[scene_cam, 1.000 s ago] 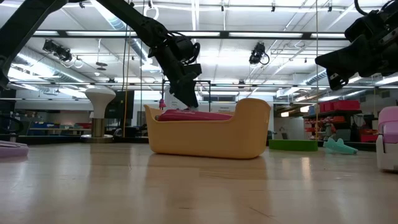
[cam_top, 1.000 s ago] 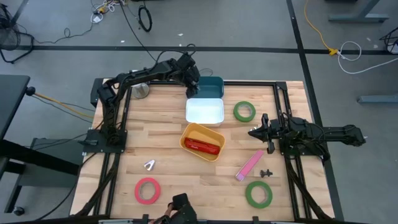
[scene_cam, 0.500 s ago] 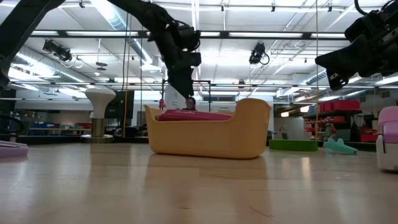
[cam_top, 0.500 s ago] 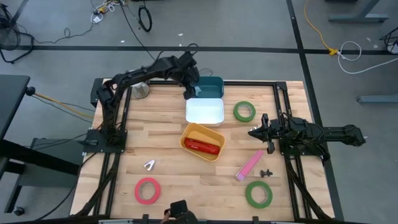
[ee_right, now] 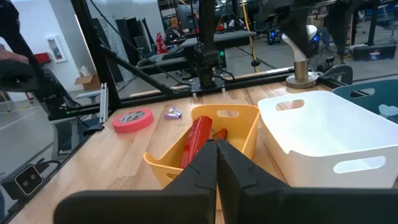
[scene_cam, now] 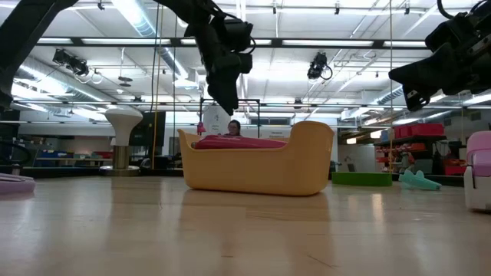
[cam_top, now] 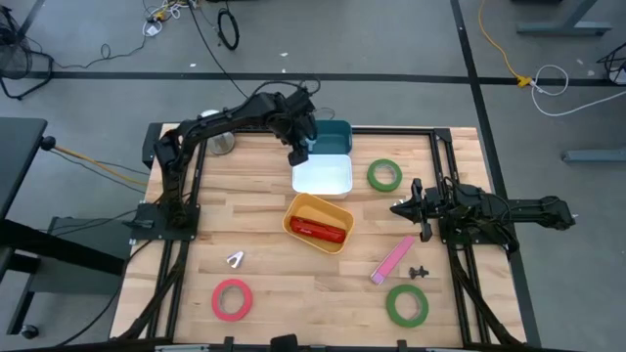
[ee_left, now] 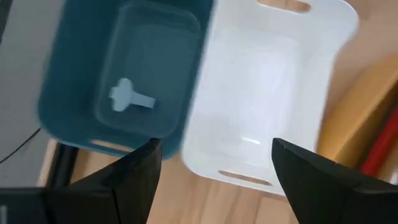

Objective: Pick and place Stapler, Stapler remover, tape
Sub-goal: Put the violet stapler remover into the blue bin

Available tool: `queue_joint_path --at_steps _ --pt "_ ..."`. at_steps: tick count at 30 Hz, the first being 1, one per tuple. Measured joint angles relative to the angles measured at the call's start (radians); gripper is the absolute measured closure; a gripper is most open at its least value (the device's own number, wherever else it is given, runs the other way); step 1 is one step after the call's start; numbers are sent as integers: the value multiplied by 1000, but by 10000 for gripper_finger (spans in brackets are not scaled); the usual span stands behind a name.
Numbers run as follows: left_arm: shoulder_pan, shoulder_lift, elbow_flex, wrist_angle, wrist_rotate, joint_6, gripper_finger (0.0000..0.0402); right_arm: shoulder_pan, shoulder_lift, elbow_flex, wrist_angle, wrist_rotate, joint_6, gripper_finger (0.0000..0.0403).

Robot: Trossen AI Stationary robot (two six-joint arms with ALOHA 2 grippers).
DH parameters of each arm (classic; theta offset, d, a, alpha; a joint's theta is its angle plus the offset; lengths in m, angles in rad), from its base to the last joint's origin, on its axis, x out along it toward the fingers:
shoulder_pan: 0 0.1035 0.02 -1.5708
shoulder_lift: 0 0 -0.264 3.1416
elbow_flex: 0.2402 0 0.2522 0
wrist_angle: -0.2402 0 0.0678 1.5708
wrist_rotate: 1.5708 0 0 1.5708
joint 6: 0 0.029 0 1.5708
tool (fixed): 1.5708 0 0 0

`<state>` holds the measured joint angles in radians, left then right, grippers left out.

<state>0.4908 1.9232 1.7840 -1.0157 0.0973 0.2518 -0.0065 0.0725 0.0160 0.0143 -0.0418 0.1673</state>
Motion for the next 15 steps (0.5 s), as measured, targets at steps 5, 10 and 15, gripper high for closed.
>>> queue_joint_path --at_steps 5,10,15 --pt "-39 -18 0 -96 3 -6 99 0 0 0 0 0 0 396" --pt "-75 -55 0 -206 -15 -10 99 0 0 0 0 3 0 396" --pt "-109 -97 0 -224 -14 -25 99 0 0 0 0 3 0 396"
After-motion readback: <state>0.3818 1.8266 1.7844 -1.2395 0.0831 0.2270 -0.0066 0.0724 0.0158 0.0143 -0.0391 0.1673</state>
